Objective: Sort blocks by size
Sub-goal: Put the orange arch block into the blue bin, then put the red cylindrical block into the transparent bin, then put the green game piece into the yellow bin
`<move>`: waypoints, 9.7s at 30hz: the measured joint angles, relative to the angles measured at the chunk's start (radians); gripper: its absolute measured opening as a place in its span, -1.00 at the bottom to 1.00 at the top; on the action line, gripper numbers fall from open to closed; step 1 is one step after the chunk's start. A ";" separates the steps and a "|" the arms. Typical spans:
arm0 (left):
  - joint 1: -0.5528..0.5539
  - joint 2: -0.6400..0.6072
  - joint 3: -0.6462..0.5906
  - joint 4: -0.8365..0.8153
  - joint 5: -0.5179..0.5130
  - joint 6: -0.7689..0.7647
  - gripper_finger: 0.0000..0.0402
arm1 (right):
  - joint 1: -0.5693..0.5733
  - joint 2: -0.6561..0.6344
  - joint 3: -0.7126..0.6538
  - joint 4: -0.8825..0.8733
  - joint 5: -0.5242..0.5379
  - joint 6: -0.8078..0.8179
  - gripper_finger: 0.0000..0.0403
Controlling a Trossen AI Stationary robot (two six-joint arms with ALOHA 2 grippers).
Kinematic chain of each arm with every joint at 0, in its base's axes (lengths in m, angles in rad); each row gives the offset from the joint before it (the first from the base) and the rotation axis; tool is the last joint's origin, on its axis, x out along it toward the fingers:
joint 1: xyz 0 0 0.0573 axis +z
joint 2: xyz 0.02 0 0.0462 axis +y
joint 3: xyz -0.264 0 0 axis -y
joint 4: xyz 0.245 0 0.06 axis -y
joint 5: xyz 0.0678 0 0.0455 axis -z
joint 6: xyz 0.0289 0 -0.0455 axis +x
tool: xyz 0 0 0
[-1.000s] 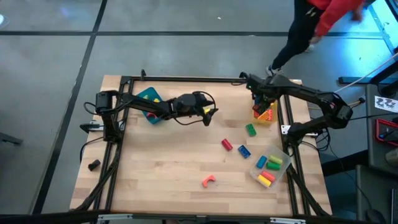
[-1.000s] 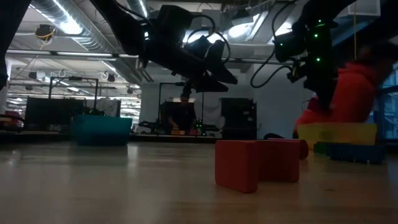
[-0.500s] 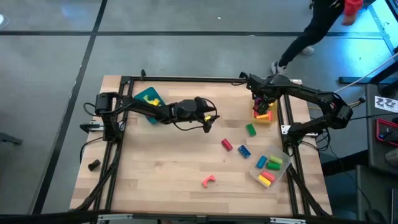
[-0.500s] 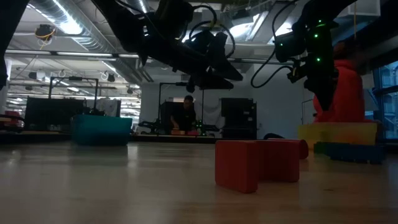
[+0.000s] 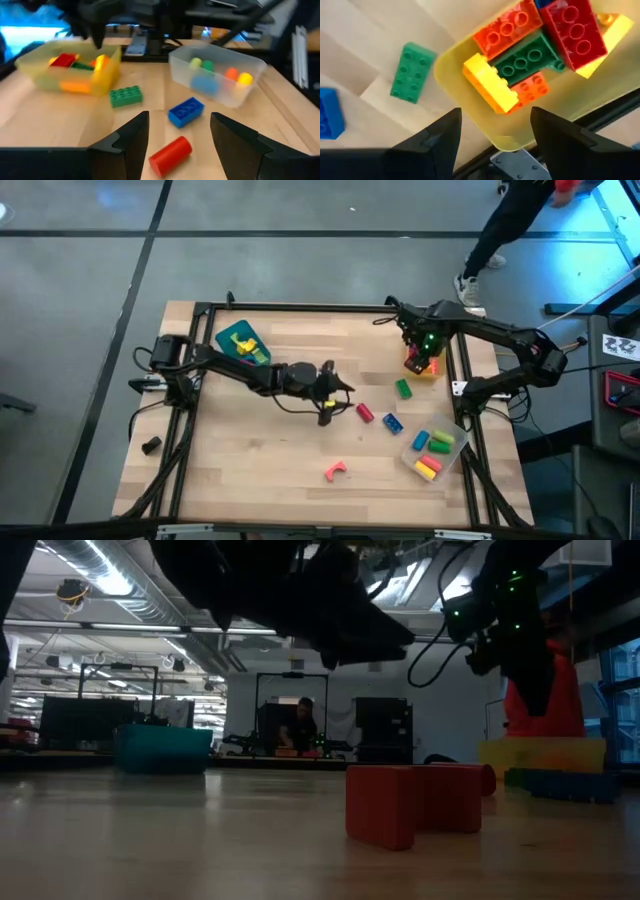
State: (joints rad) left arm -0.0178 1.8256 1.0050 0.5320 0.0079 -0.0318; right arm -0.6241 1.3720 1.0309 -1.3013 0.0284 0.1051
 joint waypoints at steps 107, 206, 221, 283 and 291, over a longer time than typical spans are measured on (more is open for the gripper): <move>-0.243 0.183 0.330 -0.894 -0.065 -0.690 -0.84 | 0.441 -0.010 0.027 0.147 0.162 0.116 0.17; 0.256 -0.235 0.325 -1.279 -0.429 -0.079 -0.35 | 0.742 0.477 0.093 0.513 -0.026 0.410 -0.32; 0.114 -0.640 -0.025 -1.164 -0.430 -0.176 -0.35 | 0.750 0.427 0.194 0.096 -0.113 0.383 -0.30; -0.066 -1.613 -0.995 -0.436 -0.362 0.038 -0.35 | 0.989 0.056 0.201 -0.085 0.001 0.530 -0.02; -0.065 -1.643 -0.995 -0.454 -0.359 0.059 -0.35 | 0.737 -0.005 0.112 0.126 0.031 0.540 -0.02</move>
State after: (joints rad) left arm -0.0830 0.1825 0.0101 0.0779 -0.3508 0.0277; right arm 0.1133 1.3672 1.1433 -1.1750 0.0592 0.6448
